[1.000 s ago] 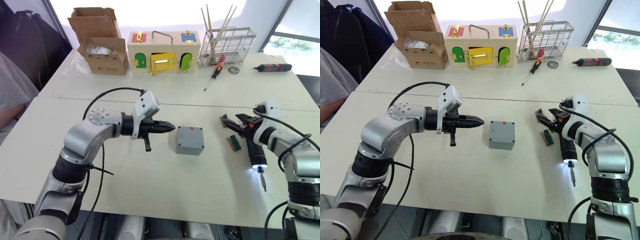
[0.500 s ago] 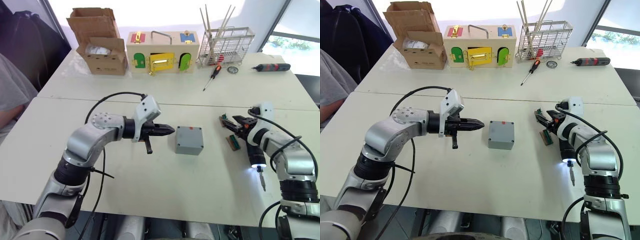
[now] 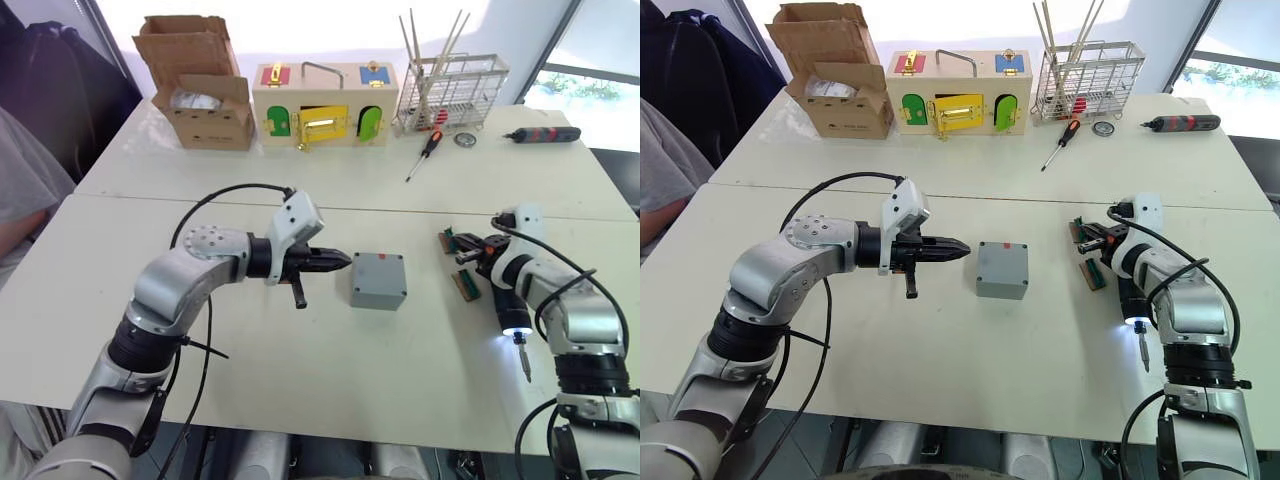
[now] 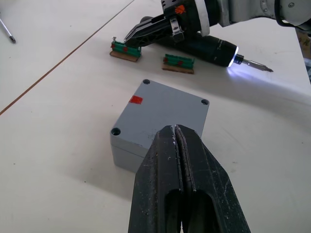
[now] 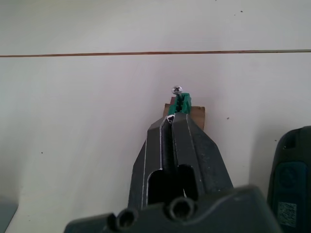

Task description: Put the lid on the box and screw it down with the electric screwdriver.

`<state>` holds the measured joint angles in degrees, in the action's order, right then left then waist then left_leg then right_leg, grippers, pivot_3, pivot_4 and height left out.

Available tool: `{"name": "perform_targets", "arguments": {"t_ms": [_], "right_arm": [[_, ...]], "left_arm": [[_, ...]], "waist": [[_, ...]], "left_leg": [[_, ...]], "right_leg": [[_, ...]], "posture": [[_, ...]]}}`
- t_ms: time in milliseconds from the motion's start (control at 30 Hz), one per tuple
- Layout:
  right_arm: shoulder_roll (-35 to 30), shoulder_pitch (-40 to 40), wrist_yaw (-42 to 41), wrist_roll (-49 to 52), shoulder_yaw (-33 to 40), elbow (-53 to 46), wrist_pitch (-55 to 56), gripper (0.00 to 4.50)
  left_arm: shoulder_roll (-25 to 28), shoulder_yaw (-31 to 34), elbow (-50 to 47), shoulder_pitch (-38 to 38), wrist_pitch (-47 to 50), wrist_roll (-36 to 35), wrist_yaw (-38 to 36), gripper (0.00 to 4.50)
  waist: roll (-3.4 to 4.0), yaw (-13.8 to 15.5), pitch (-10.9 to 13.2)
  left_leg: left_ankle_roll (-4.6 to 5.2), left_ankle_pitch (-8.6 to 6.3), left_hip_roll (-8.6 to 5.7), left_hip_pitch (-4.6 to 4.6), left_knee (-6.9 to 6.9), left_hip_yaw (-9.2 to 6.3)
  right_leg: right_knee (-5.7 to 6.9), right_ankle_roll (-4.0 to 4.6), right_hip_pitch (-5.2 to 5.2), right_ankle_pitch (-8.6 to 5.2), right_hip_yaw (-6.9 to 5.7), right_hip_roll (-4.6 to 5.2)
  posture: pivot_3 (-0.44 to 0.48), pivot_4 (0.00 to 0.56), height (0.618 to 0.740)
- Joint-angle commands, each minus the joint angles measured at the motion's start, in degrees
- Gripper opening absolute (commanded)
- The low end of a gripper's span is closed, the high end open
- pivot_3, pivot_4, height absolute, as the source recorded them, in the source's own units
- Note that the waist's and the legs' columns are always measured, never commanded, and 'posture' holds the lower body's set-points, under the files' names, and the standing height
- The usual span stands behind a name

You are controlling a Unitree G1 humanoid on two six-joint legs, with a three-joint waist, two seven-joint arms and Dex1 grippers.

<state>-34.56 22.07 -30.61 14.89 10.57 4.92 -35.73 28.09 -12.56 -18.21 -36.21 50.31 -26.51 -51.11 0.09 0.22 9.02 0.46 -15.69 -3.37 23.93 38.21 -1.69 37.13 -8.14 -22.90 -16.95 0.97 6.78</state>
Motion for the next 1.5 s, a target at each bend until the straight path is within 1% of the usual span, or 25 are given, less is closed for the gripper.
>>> {"name": "perform_targets", "arguments": {"t_ms": [33, 433, 567, 633, 733, 833, 900, 967, 1133, 1500], "right_arm": [[-0.01, 0.61, 0.26, 0.88, 1.17, -2.33, 0.23, 0.05], [-1.16, 1.32, 1.50, 2.89, 3.21, -6.70, -2.07, 0.05], [-2.04, 3.56, 1.91, 5.04, 5.65, -10.62, -3.68, 0.05], [-3.06, 3.27, -1.45, 7.72, 5.18, -14.84, -4.56, 0.05], [-4.51, 0.05, -7.93, 14.36, 3.54, -23.53, -8.04, 0.05], [-5.30, -1.65, -9.14, 17.72, 2.78, -28.22, -11.34, 0.05], [-5.38, -2.53, -9.47, 18.83, 1.80, -29.84, -12.46, 0.05], [-4.68, -3.26, -9.02, 18.83, 0.47, -30.14, -12.62, 0.05], [-3.22, -3.93, -7.28, 17.86, -1.86, -29.42, -12.01, 0.05], [-5.62, -5.61, -6.64, 17.96, -1.45, -29.01, -13.19, 0.05]], "left_arm": [[0.27, 0.29, -1.57, -0.56, -0.72, -0.70, 0.06, 0.00], [0.29, 0.11, -1.02, -0.66, -1.18, -0.55, 0.02, 0.00], [0.58, 0.71, -1.27, -0.47, -1.03, -0.97, -0.12, 0.00], [1.23, 0.89, -1.52, -0.16, -0.86, -1.23, -0.62, 0.00], [3.54, 0.56, -1.71, 0.62, -1.07, -1.14, -2.25, 0.00], [5.90, -0.19, -1.52, 1.52, -2.00, -0.47, -3.82, 0.00], [6.31, -0.61, -0.62, 1.88, -3.07, 0.64, -3.48, 0.00], [6.47, -1.26, -0.32, 2.29, -3.94, 1.42, -3.53, 0.00], [6.00, -1.27, -2.29, 3.39, -2.79, -0.25, -3.86, 0.00], [5.02, -0.11, -3.10, 3.94, -2.15, -2.93, -3.36, 0.00]], "waist": [[0.00, 0.02, 0.00], [0.00, 0.00, 0.00], [0.00, -0.01, 0.00], [0.00, 0.02, 0.00], [0.00, 0.00, 0.00], [0.00, -0.01, 0.00], [0.00, 0.08, 0.00], [0.00, 0.33, 0.00], [0.00, 0.28, 0.00], [0.00, 0.30, 0.00]], "left_leg": [[0.00, 0.00, 0.00, 0.00, 0.00, 0.00], [0.00, 0.00, 0.00, 0.00, 0.00, 0.00], [0.00, 0.00, 0.00, 0.00, 0.00, 0.01], [0.00, 0.00, 0.00, 0.00, 0.00, 0.00], [0.00, 0.00, 0.03, 0.00, -0.04, -0.02], [0.01, -0.01, 0.05, 0.00, -0.06, -0.03], [0.01, -0.01, 0.04, 0.00, -0.01, -0.01], [0.02, -0.01, 0.03, 0.00, 0.02, -0.01], [0.03, -0.01, 0.02, 0.01, -0.01, -0.02], [0.03, -0.01, 0.03, 0.01, -0.01, -0.02]], "right_leg": [[0.00, 0.00, 0.00, 0.00, 0.00, 0.00], [0.00, 0.00, 0.00, 0.00, 0.00, 0.00], [0.00, 0.00, 0.00, 0.00, 0.01, 0.00], [0.00, 0.00, -0.01, 0.00, 0.01, 0.00], [-0.01, 0.00, -0.02, 0.00, -0.01, -0.03], [-0.01, 0.00, -0.01, 0.00, -0.01, -0.04], [-0.01, 0.00, 0.01, 0.00, 0.01, -0.03], [-0.02, 0.00, 0.03, 0.00, 0.01, -0.02], [-0.01, 0.00, 0.00, 0.00, 0.01, -0.01], [-0.02, 0.00, 0.00, 0.00, 0.01, -0.02]], "posture": [[0.000, 0.150, 0.739], [0.000, 0.150, 0.739], [0.000, 0.150, 0.739], [0.000, 0.150, 0.739], [0.000, 0.150, 0.739], [0.000, 0.150, 0.739], [0.000, 0.150, 0.739], [0.000, 0.150, 0.739], [0.000, 0.150, 0.739], [0.000, 0.150, 0.739]]}}
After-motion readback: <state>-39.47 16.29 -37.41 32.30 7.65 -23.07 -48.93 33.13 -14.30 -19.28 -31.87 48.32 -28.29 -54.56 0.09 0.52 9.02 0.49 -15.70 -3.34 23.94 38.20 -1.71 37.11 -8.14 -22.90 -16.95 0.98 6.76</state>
